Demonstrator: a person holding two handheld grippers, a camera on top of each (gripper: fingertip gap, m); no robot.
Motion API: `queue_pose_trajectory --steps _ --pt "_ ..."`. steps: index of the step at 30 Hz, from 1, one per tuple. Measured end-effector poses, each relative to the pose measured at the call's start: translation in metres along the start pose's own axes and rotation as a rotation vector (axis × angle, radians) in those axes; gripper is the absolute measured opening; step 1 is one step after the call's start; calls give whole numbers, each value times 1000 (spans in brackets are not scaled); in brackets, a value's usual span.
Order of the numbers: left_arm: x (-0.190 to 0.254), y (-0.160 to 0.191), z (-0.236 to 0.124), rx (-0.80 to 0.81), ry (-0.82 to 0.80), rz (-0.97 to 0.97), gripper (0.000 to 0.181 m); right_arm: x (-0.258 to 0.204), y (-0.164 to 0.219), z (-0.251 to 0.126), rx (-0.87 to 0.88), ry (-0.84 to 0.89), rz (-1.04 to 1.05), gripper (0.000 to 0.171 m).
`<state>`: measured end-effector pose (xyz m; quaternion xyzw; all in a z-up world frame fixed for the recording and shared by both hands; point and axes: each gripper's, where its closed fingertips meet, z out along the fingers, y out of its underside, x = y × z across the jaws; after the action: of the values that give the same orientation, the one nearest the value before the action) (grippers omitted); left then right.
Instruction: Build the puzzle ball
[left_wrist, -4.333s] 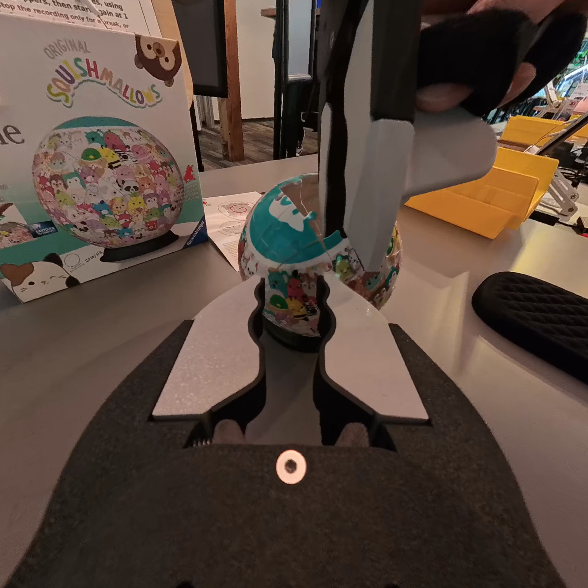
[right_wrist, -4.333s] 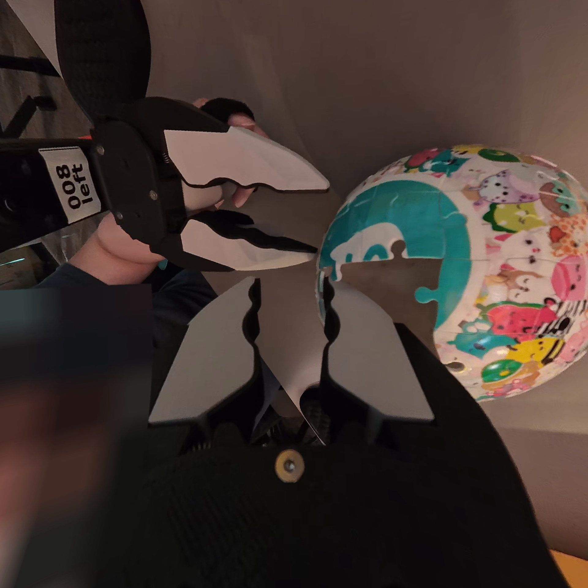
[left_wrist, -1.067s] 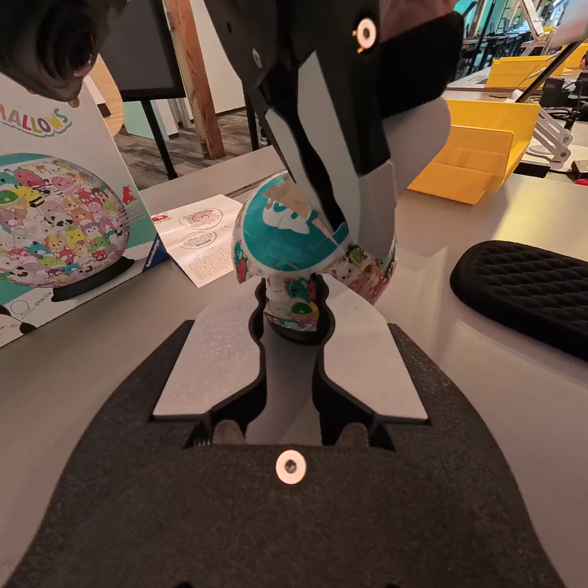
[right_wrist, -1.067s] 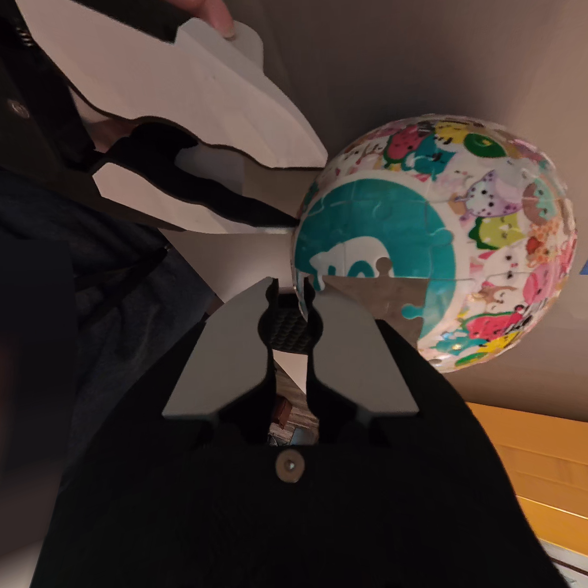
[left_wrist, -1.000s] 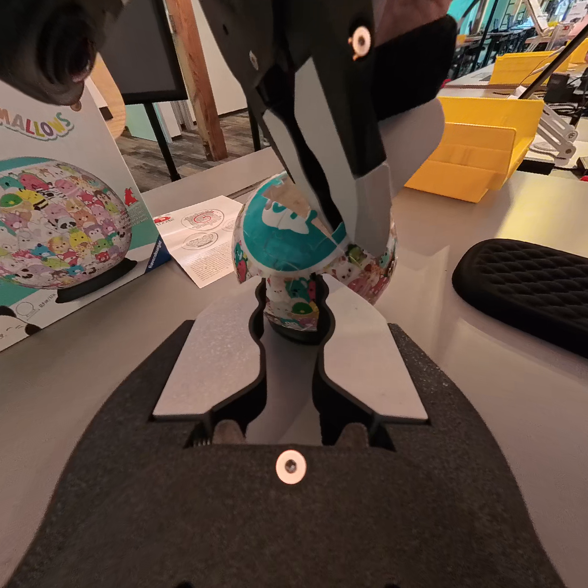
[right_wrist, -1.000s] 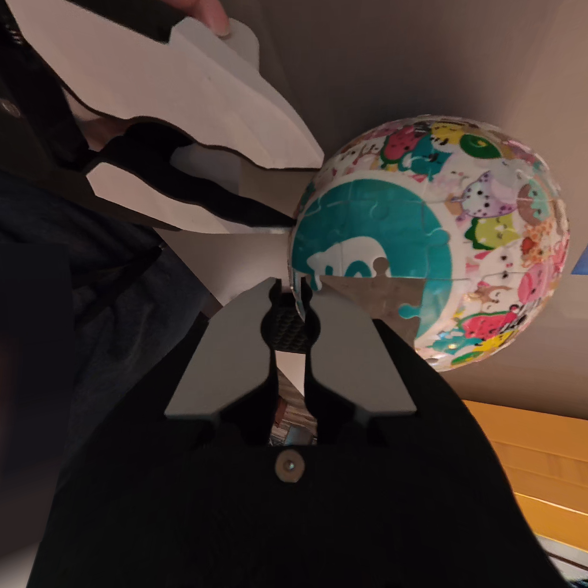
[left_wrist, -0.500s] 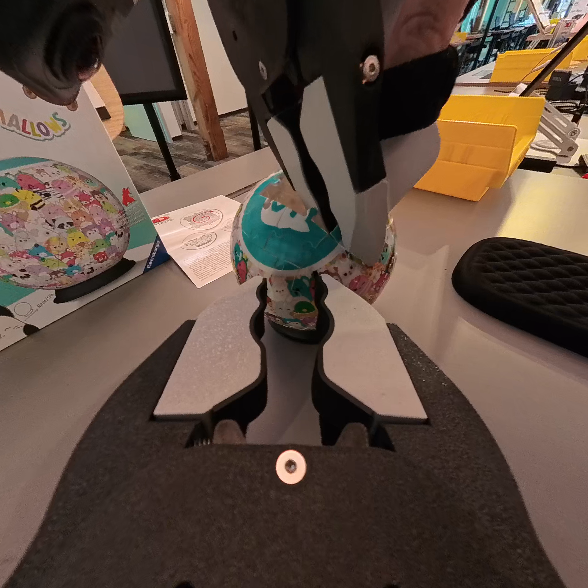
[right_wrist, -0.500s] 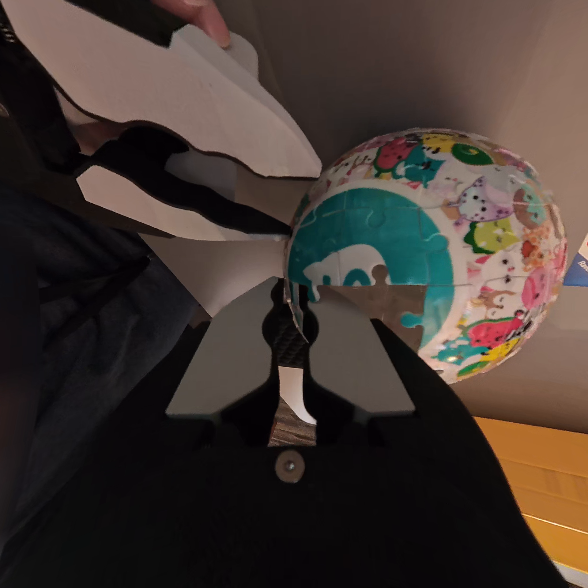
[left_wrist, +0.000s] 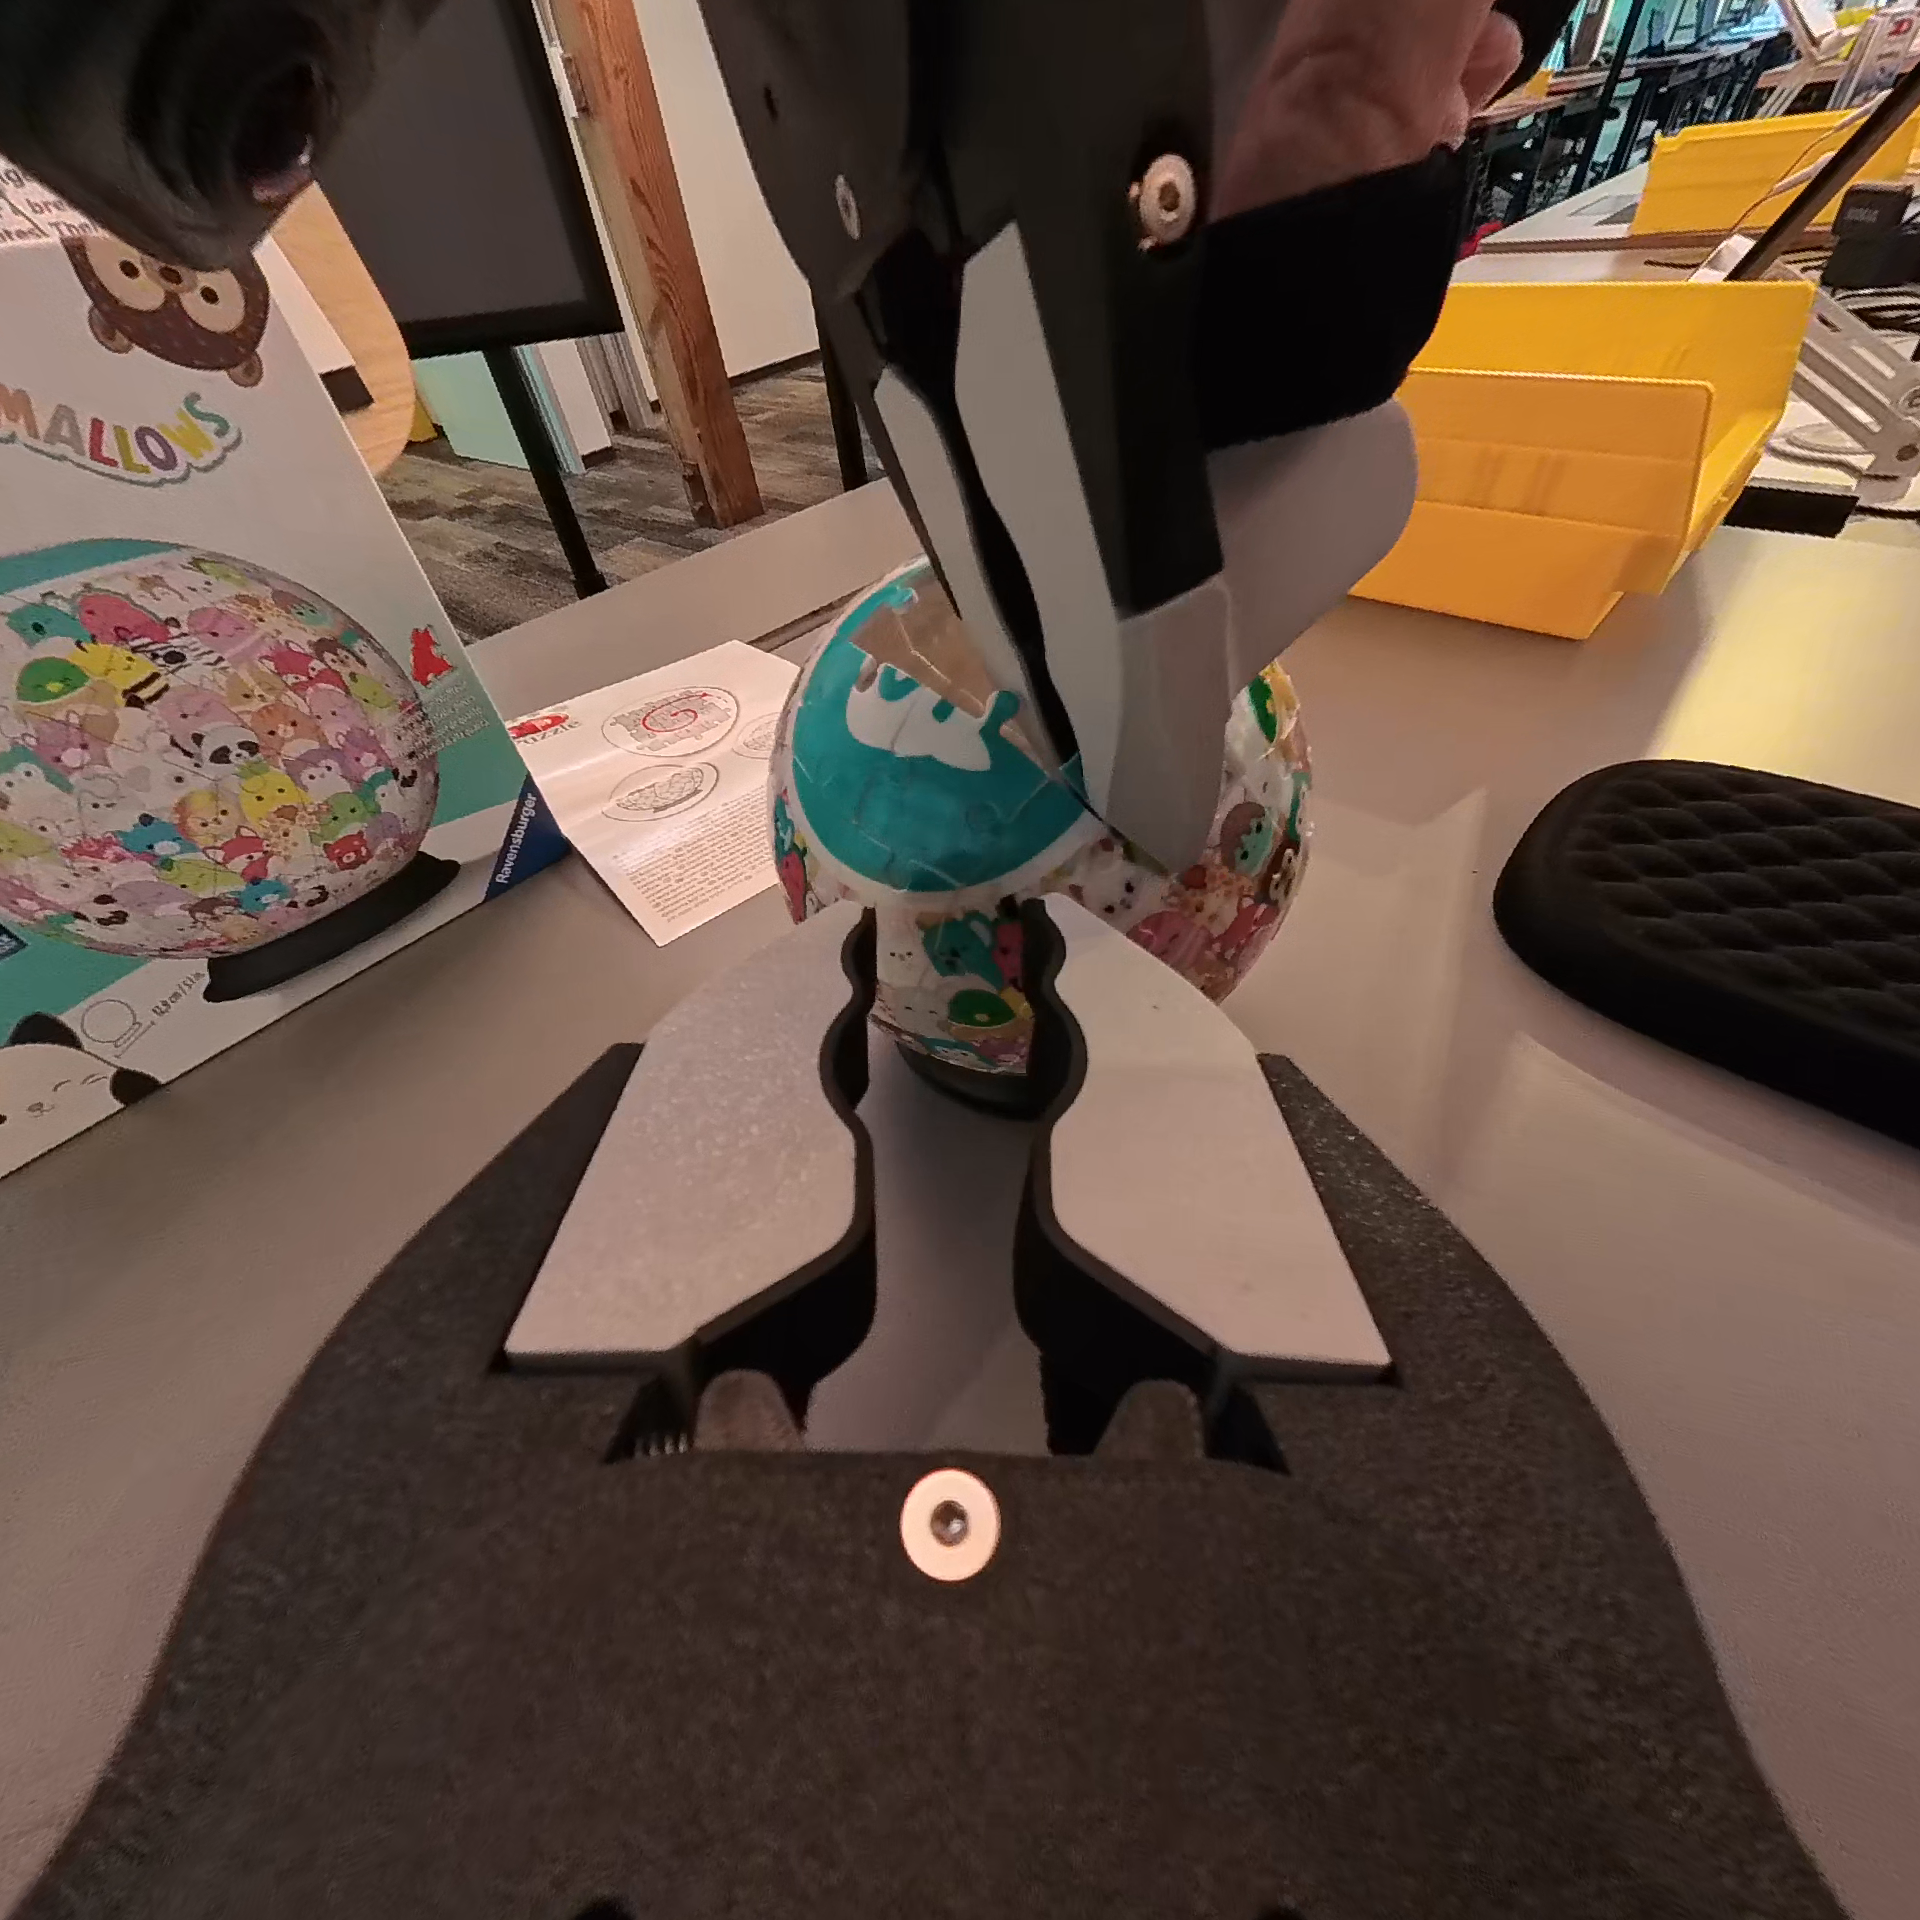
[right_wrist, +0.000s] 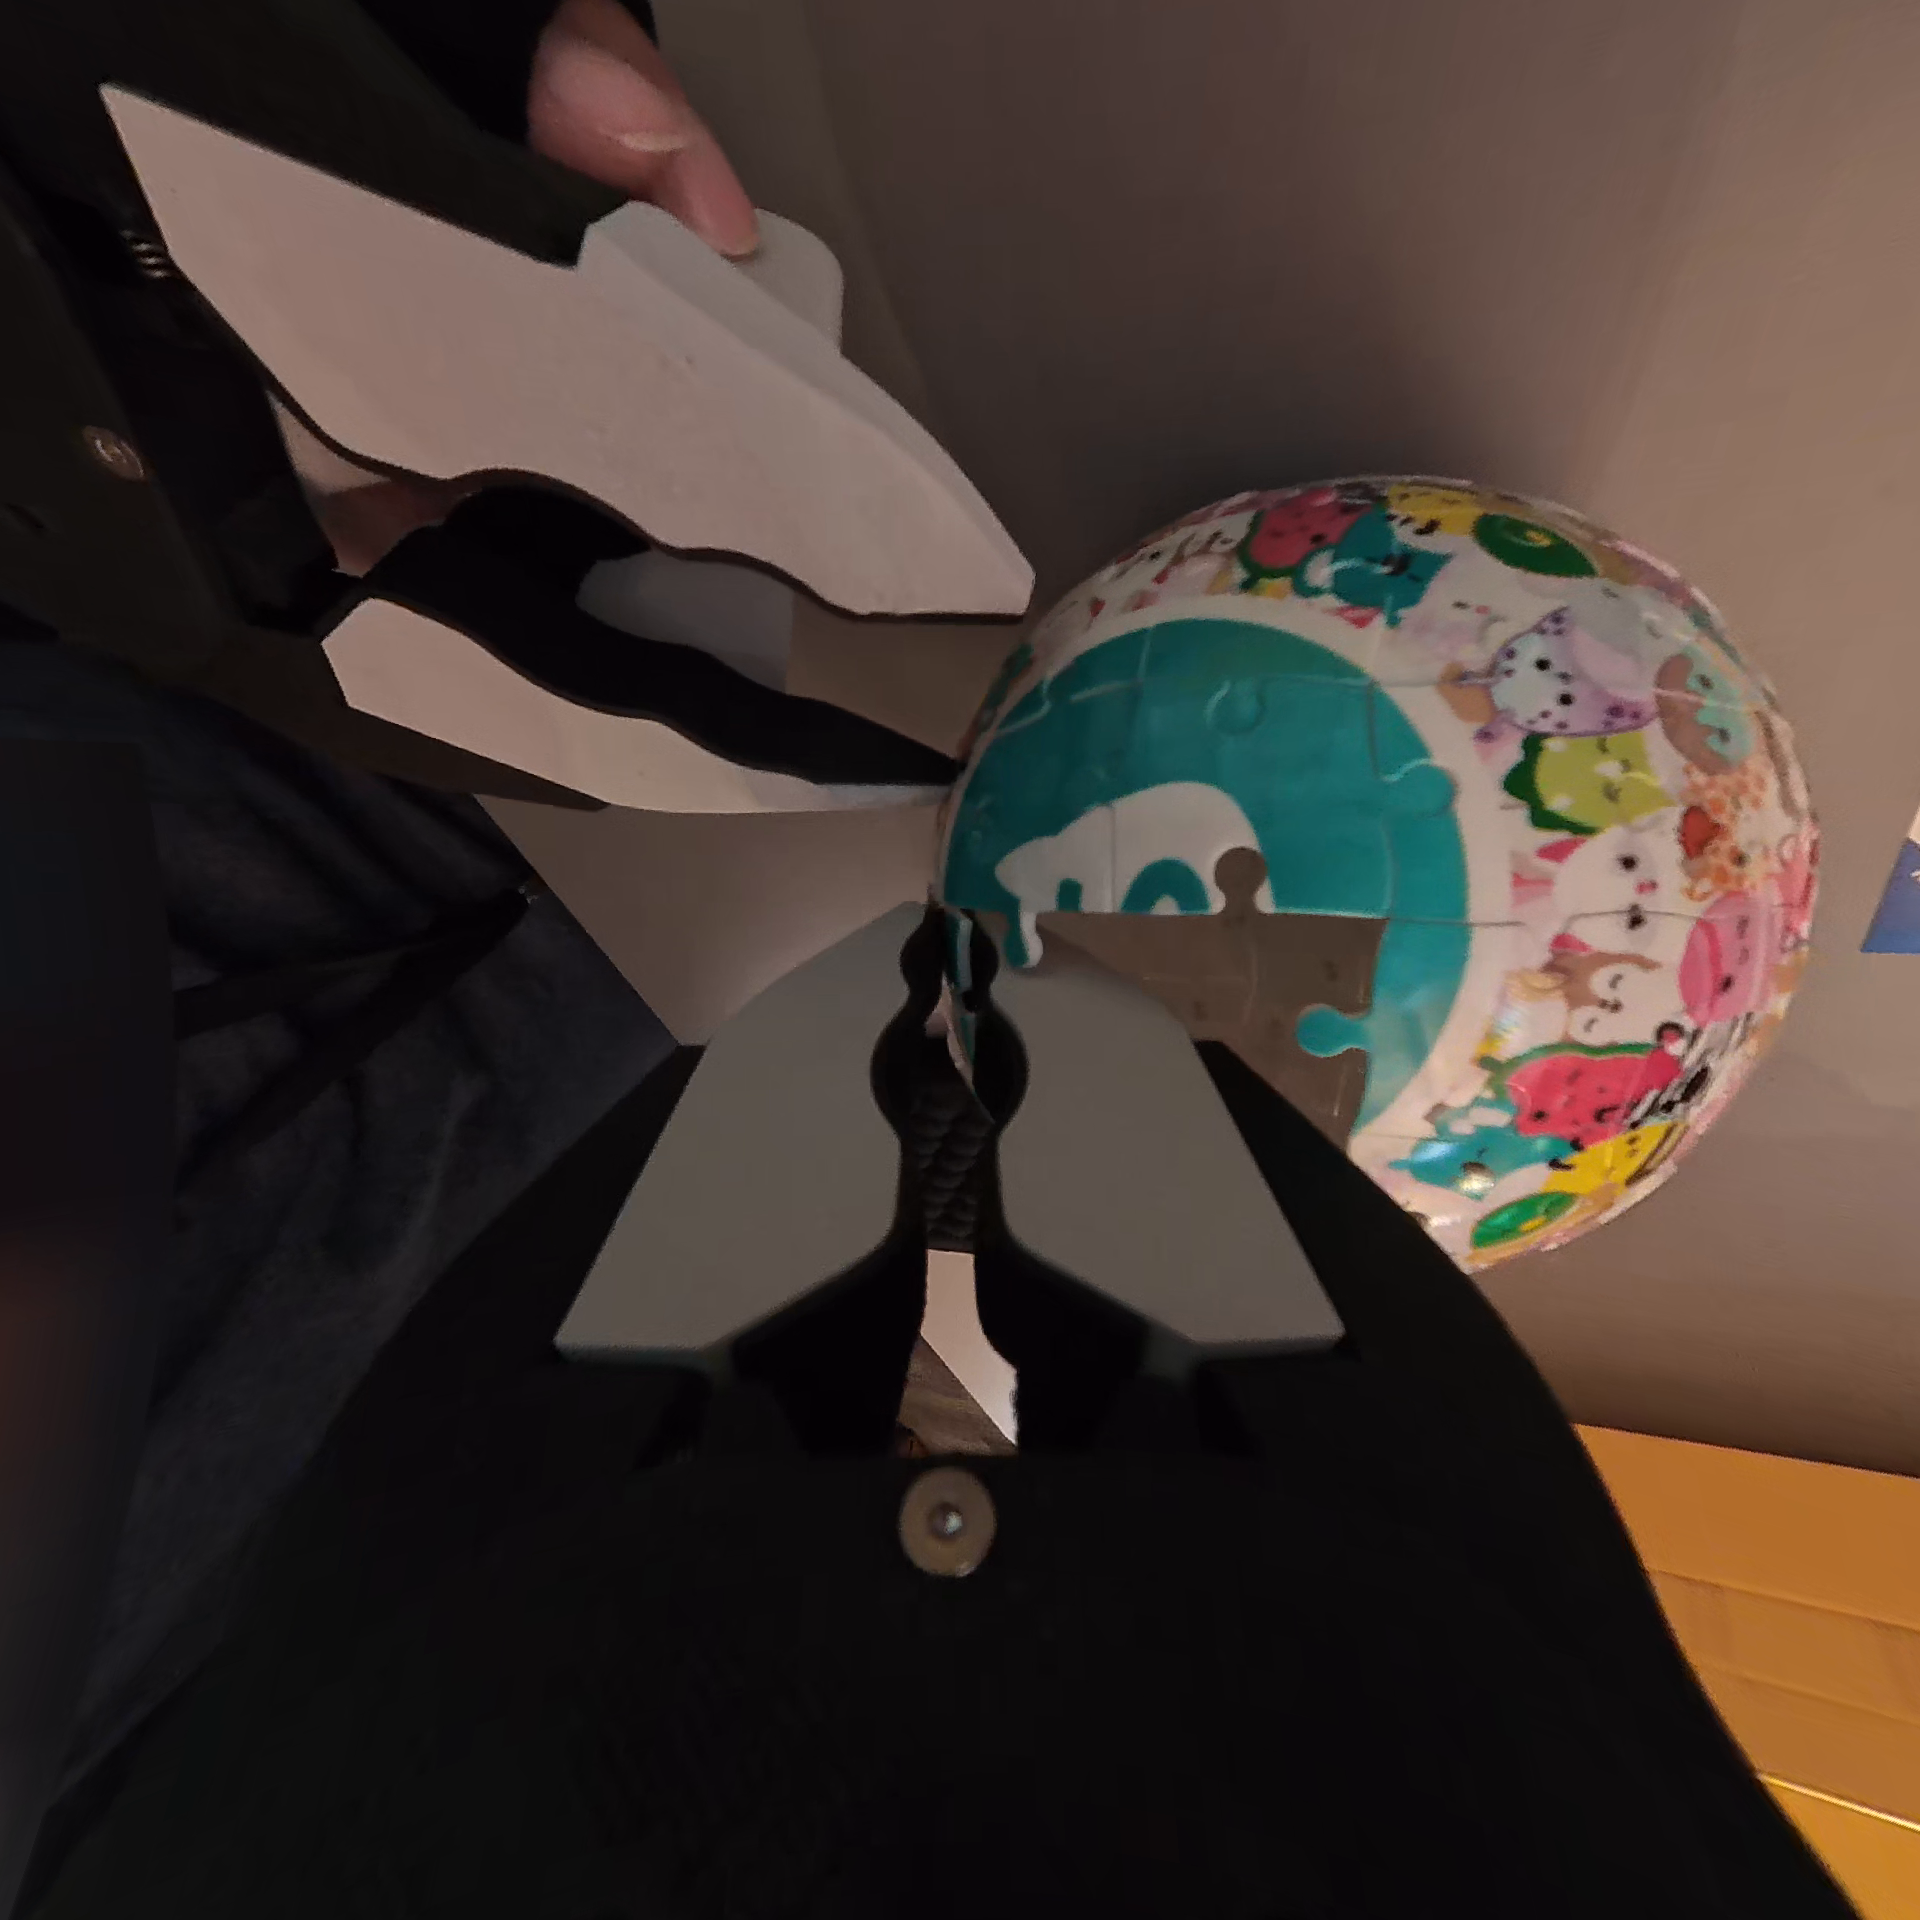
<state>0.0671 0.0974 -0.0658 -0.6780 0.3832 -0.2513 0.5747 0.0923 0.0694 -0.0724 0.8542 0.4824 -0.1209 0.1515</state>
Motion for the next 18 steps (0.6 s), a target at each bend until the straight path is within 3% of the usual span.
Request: queue_pose_trajectory --steps 11,18 --pt "0 0 0 -3 -3 6 27 -4 -1 1 -13 -20 40 14" --pt "0 0 1 -3 -3 7 27 -2 -1 2 7 -5 51 6"
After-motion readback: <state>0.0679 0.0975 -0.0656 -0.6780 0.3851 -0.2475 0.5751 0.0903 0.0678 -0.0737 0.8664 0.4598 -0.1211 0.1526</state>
